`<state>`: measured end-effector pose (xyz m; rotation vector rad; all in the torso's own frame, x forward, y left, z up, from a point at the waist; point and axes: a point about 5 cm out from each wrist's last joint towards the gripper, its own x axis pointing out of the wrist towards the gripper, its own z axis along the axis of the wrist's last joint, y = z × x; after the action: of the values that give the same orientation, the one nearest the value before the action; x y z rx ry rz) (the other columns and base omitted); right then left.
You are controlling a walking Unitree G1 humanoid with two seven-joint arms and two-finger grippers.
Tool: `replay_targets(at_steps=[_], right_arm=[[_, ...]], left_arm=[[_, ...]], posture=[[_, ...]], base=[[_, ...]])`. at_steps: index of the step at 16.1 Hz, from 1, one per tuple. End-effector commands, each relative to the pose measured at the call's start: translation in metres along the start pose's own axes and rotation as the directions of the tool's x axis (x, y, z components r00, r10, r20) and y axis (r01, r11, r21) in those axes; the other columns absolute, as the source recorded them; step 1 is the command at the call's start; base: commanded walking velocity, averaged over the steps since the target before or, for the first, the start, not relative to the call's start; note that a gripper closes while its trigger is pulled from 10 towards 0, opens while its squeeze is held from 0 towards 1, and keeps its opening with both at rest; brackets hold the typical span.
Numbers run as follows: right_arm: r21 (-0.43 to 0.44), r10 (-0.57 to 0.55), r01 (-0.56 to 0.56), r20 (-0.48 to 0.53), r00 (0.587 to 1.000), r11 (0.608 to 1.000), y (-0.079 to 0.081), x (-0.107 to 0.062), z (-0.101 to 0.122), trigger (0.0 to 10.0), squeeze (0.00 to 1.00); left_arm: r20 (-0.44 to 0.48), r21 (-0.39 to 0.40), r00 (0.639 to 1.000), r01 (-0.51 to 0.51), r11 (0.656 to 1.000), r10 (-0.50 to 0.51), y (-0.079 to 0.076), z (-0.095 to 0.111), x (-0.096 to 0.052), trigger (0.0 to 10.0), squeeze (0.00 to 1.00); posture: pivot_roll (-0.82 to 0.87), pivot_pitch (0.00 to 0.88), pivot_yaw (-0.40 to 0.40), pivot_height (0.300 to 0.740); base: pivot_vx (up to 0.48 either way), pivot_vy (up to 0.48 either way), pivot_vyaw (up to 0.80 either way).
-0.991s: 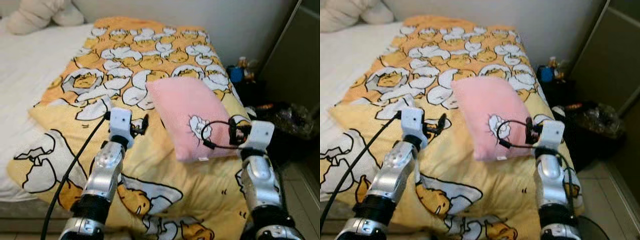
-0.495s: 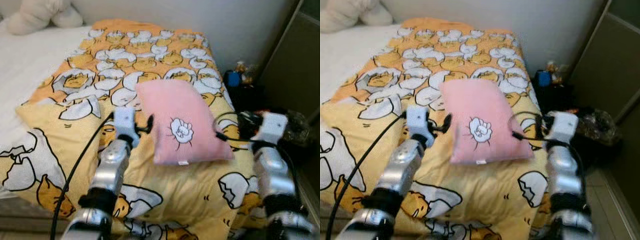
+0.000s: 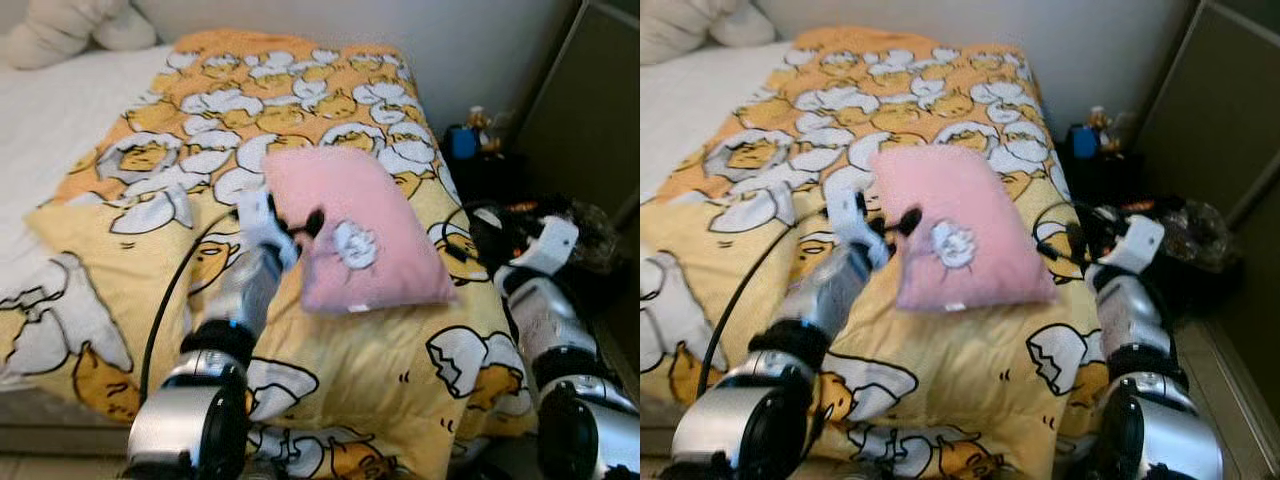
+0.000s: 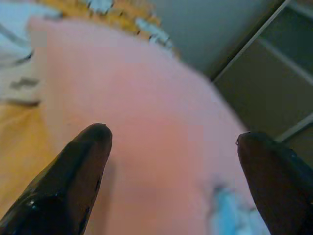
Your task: Clean up the room
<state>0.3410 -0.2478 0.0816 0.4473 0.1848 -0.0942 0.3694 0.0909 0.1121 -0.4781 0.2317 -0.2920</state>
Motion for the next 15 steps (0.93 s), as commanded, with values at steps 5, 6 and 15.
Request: replay_targets(at_steps=[5,6,15], right_arm=[[0.058,0.054,-0.053,-0.002,0.999,0.997,0.012,0.006,-0.002,10.0,0.00],[0.066,0.064,-0.064,-0.006,0.998,0.996,0.014,0.007,-0.003,10.0,0.00],[0.249,0.160,-0.140,-0.060,0.985,0.958,0.054,0.019,-0.015,10.0,0.00]], left_arm=[[-0.016,-0.028,1.000,-0.018,0.999,0.018,0.001,0.001,0.001,10.0,0.00],[-0.035,-0.069,0.999,-0.029,0.997,0.027,0.002,-0.006,-0.002,10.0,0.00],[-0.095,-0.137,0.988,0.109,0.984,-0.123,-0.061,-0.033,-0.001,10.0,0.00]], posture=[[0.09,0.047,0.028,0.728],[0.09,0.052,0.028,0.728],[0.12,0.073,0.000,0.728]], base=[[0.000,0.000,0.00],[0.000,0.000,0.00],[0.000,0.000,0.00]])
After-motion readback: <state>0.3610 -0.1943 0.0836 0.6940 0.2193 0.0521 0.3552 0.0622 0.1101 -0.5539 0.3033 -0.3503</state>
